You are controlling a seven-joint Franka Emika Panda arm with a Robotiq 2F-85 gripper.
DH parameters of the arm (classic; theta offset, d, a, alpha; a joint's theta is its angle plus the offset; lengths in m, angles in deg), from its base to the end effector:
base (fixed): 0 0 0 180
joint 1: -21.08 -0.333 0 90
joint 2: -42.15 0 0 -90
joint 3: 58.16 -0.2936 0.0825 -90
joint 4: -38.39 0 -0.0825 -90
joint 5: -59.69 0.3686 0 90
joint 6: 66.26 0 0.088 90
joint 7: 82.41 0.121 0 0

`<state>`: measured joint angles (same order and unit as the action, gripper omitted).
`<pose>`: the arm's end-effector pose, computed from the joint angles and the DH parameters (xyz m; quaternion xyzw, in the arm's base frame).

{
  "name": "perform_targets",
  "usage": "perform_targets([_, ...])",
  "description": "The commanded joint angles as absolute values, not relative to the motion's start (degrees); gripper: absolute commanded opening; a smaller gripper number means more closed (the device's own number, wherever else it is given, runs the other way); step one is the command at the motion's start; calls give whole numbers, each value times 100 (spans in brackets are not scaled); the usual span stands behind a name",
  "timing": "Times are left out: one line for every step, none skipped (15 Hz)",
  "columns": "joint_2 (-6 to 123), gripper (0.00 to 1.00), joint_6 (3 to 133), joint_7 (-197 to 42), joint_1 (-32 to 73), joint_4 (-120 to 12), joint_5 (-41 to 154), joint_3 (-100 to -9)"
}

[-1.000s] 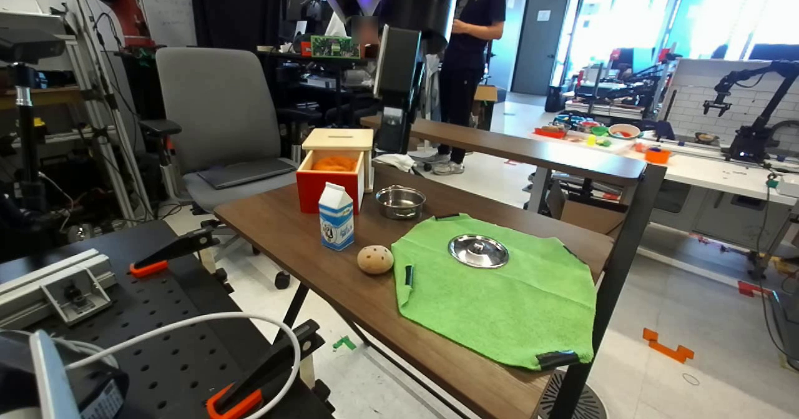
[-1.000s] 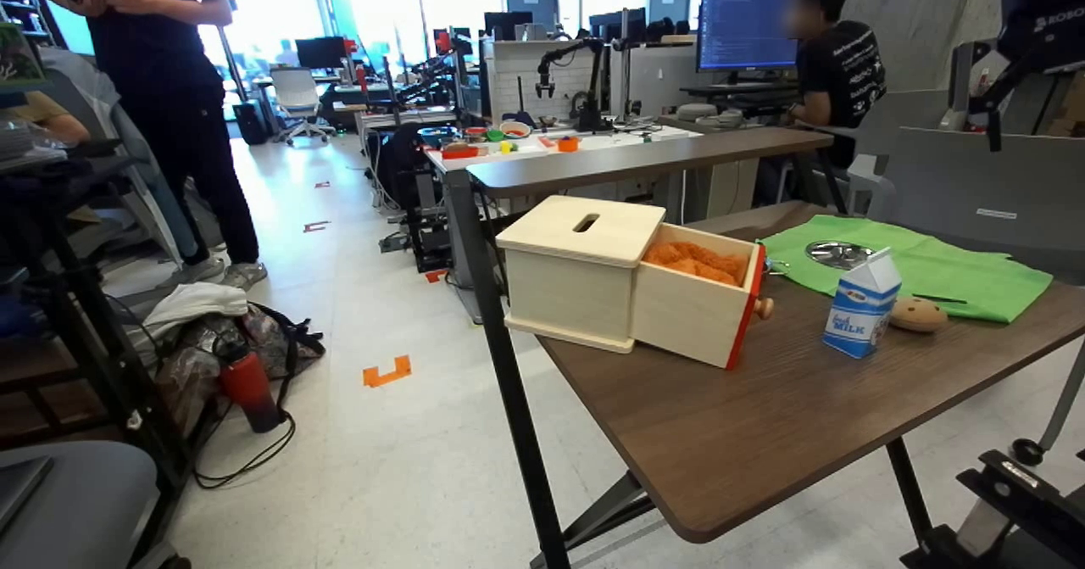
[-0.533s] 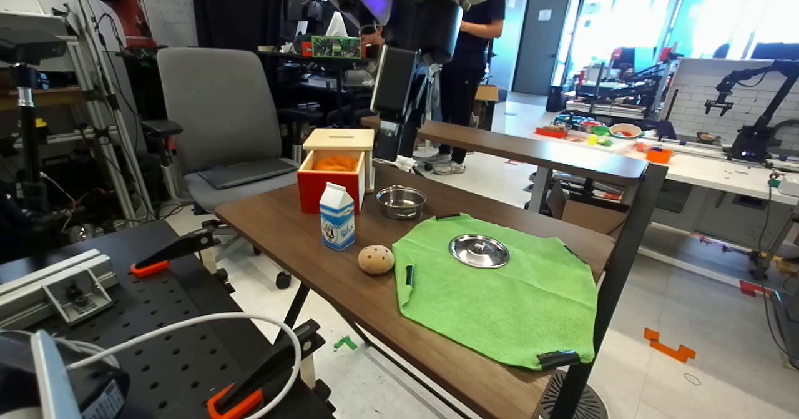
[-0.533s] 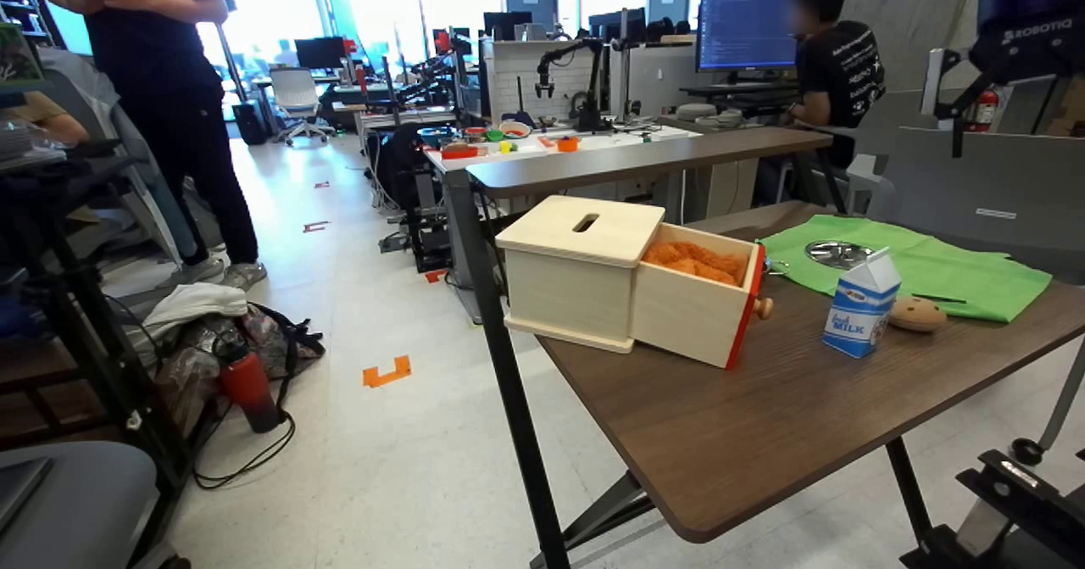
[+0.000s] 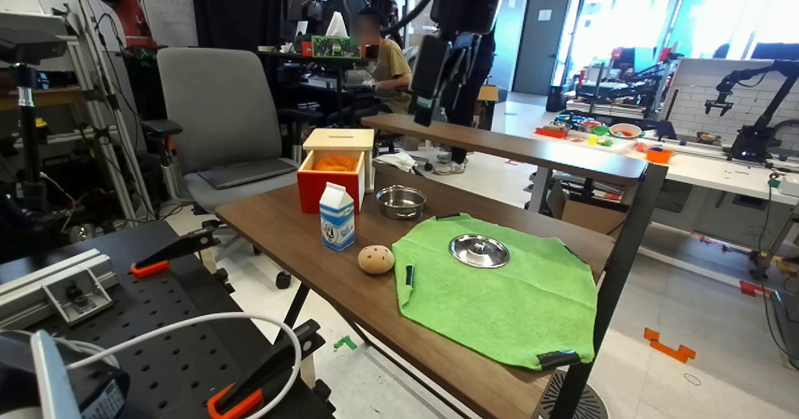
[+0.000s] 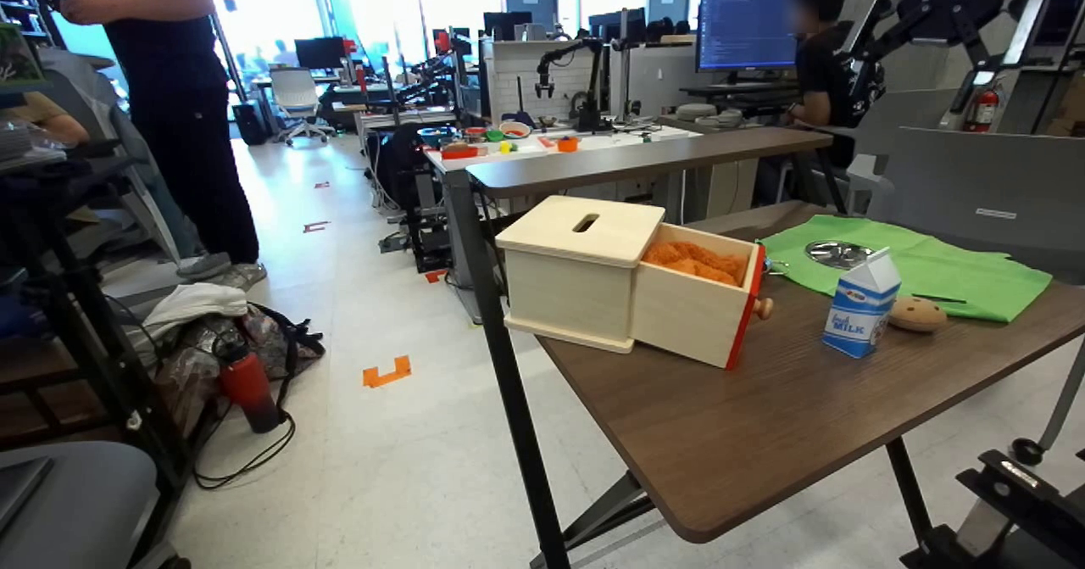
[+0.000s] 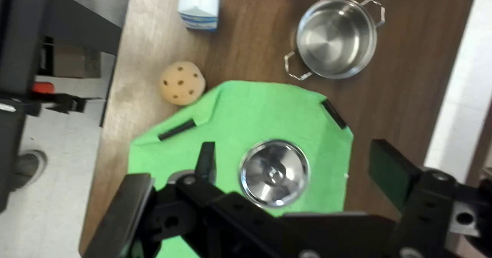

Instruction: Pick up the lid from the cloth and put it on the pot

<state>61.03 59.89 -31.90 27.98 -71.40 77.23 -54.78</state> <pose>0.5894 -0.0917 0.2952 -0.8072 0.5793 0.0579 0.0977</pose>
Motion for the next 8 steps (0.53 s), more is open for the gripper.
perform_targets([6445, 100, 6967, -3739, 2738, -6763, 7666, -5317])
perform_targets([6515, 100, 7296, -3888, 2735, -6729, 7637, -5288])
perform_targets([6298, 100, 6855, -3651, 2704, -6930, 7741, -5285])
perform_targets([6346, 100, 6941, -3693, 2709, -6909, 7747, -5266])
perform_targets([6363, 100, 6936, -3693, 2709, -6919, 7747, -5262])
perform_targets([6363, 100, 6936, -3692, 2703, -6930, 7746, -5263])
perform_targets([6363, 100, 6935, -3691, 2693, -6930, 7745, -5265])
perform_targets([6362, 100, 6935, -3690, 2690, -6930, 7745, -5265])
